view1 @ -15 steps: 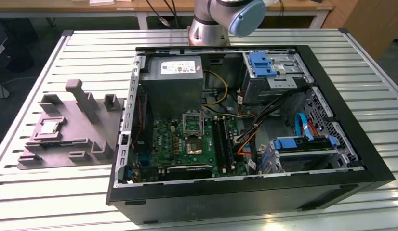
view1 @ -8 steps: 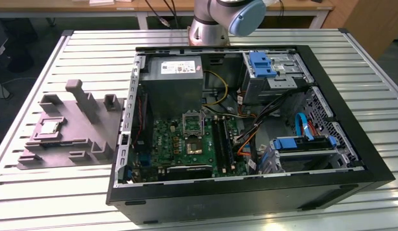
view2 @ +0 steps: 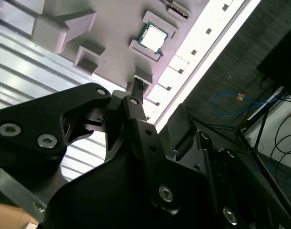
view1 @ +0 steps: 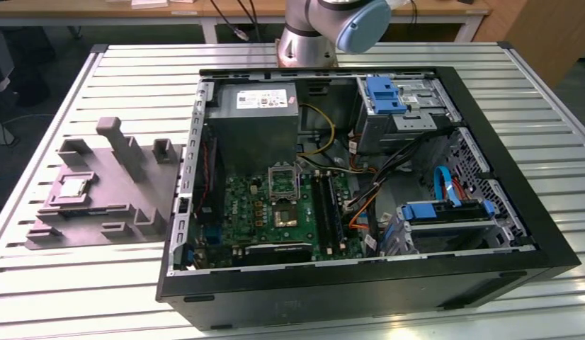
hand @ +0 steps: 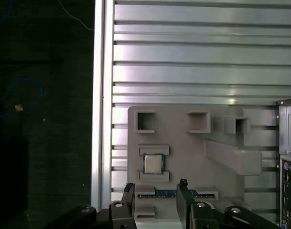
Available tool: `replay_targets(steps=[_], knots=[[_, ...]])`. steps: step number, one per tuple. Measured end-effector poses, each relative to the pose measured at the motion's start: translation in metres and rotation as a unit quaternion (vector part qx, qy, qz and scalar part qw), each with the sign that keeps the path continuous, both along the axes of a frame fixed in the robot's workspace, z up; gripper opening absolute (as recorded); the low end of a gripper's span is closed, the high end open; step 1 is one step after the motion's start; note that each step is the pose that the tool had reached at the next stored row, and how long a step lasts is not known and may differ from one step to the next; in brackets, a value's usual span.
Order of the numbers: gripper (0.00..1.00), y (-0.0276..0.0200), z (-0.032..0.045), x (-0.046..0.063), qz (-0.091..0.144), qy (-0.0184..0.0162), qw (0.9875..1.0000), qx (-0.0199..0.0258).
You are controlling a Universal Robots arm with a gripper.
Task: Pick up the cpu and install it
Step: 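Pick up the cpu and move it towards the insertion slot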
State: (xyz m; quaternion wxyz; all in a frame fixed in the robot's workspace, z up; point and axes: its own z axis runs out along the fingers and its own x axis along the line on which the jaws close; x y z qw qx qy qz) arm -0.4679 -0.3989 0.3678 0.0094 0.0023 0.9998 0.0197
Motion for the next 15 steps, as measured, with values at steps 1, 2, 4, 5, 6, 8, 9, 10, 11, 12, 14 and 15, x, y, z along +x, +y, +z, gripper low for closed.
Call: replay_targets(steps=[1, 2, 4, 5, 6, 8, 9, 10, 11, 12, 14, 15], knots=[[0.48, 0.0, -0.0018, 0.0, 0.0, 0.0, 1.0, 0.0], [0.48, 0.0, -0.003, 0.0, 0.0, 0.0, 1.0, 0.0], [0.48, 0.0, -0.0042, 0.0, 0.0, 0.0001, 1.0, -0.0001], [0.48, -0.0001, -0.0043, 0.0, 0.0, 0.0001, 1.0, -0.0001], [0.48, -0.0001, -0.0043, 0.0, 0.0, 0.0002, 1.0, -0.0003], [0.49, -0.0001, -0.0045, 0.0, 0.0, 0.0001, 1.0, -0.0002], [0.55, -0.0001, -0.0045, 0.0, 0.0, 0.0, 1.0, -0.0002], [0.55, -0.0001, -0.0046, 0.0, 0.0, 0.0, 1.0, -0.0002], [0.55, -0.0001, -0.0046, 0.0, 0.0, 0.0, 1.0, -0.0002], [0.55, -0.0001, -0.0046, 0.0, 0.0, 0.0, 1.0, -0.0002], [0.55, -0.0001, -0.0047, 0.0, 0.0, 0.0, 1.0, -0.0002], [0.55, -0.0001, -0.0063, 0.0, 0.0, 0.0, 1.0, -0.0002]])
